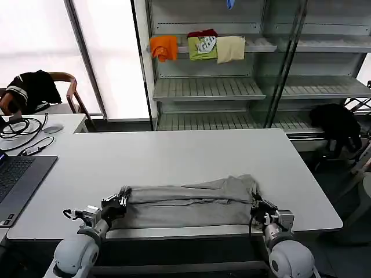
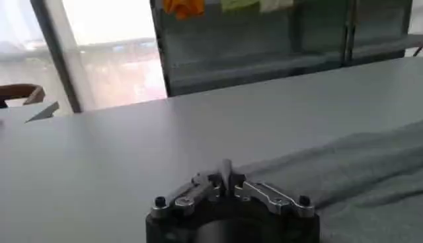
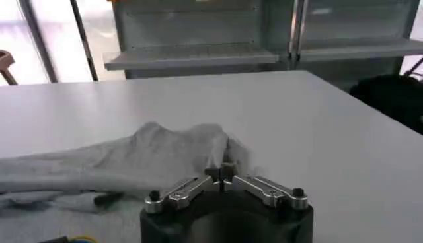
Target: Fold and organize the clothes.
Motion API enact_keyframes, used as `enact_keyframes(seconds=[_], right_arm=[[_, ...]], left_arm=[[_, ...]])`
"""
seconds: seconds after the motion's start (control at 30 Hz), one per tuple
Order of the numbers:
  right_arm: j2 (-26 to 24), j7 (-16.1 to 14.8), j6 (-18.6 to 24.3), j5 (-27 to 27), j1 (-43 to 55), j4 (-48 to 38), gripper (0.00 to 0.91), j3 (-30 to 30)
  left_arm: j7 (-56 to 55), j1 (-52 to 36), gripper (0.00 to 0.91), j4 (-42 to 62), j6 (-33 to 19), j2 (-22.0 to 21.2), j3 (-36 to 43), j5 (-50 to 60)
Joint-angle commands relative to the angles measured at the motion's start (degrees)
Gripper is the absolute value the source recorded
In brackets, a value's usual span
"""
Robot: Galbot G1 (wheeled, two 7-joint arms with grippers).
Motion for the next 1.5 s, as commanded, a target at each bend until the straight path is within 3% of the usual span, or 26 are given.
enact_keyframes(seconds=[0.03, 0.33, 0.67, 1.23, 1.27, 1.33, 1.37, 1.43, 1.5], right_arm=[[0.11, 0.04, 0.28, -3.37, -0.97, 0.60, 0.907, -0.32], [-1.89, 0.62, -0.60, 1.99, -0.44, 7.61, 0.907, 4.35], [-3.54, 0.81, -1.74, 4.57, 1.16, 10.66, 0.907, 6.58], [-4.39, 0.87, -1.73, 5.68, 1.71, 10.11, 0.907, 6.53], [-4.39, 0.88, -1.79, 5.68, 1.87, 10.11, 0.907, 6.42], [-4.38, 0.90, -1.87, 5.78, 2.07, 10.15, 0.907, 6.40], [-4.42, 0.93, -1.89, 5.92, 2.12, 10.18, 0.907, 6.41], [-4.51, 0.92, -1.89, 5.96, 2.11, 10.22, 0.907, 6.42], [-4.53, 0.96, -1.89, 6.03, 2.14, 10.15, 0.907, 6.50]], left_arm=[[-1.06, -0.14, 0.907, -2.18, 0.81, -0.94, 0.04, 1.38], [-3.86, 0.49, 0.907, -8.37, 3.65, -3.54, -1.35, 1.31], [-5.33, 1.76, 0.907, -6.04, 4.19, -11.25, -3.55, 0.57], [-4.64, 6.38, 0.907, -5.36, 4.00, -12.34, -5.67, 0.79], [-4.57, 6.66, 0.867, -5.38, 3.91, -12.37, -5.74, 0.80], [-4.31, 7.32, 0.685, -5.40, 3.73, -12.39, -6.02, 0.85], [-4.22, 7.58, 0.383, -5.39, 3.72, -12.39, -6.14, 0.84], [-3.90, 8.02, 0.050, -5.41, 3.63, -12.31, -6.36, 0.76], [-3.76, 8.32, 0.020, -5.47, 3.41, -12.33, -6.37, 0.77]])
